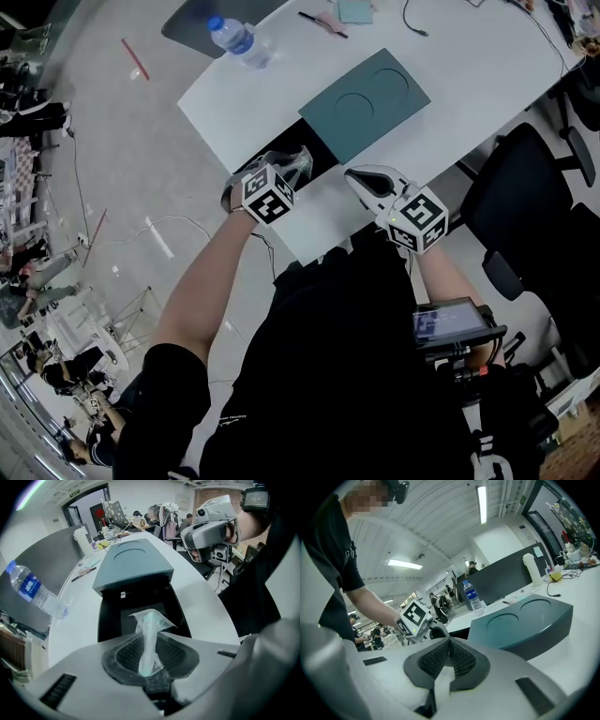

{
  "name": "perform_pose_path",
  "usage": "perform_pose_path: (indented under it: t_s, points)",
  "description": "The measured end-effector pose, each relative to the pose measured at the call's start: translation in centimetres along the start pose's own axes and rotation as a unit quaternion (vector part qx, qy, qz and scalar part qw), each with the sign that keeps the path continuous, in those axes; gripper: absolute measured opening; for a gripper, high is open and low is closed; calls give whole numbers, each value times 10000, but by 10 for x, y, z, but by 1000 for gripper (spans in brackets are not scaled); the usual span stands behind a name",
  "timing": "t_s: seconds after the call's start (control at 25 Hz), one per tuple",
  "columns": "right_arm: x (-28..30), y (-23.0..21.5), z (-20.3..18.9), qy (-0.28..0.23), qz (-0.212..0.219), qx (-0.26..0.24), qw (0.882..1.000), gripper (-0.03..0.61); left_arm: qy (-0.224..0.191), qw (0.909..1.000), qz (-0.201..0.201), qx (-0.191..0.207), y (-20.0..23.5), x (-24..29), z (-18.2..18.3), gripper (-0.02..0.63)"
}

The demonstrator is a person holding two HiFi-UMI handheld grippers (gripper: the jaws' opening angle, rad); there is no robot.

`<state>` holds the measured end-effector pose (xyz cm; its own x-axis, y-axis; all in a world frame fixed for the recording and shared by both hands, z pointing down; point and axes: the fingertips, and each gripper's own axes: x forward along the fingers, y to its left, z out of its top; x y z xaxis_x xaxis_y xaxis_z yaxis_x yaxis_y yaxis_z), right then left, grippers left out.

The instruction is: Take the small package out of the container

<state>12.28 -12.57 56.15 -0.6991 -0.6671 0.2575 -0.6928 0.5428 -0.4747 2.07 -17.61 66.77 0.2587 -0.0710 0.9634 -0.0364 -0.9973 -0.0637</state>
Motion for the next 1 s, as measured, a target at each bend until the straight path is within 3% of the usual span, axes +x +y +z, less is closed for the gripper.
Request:
perform_pose_path:
  t_s: [0.44, 0.64, 1.0]
  points:
    - [10, 5, 1, 260, 321, -249, 9988, 26, -316, 9968, 319, -658, 8, -15, -2, 80]
    - [12, 13, 3, 333, 421, -410, 9977, 26, -631, 9909, 490, -1087, 14, -28, 1, 74]
    - [25, 34, 5, 359, 358, -580, 9970, 26, -1279, 9792, 741, -1388, 20, -66, -2, 69]
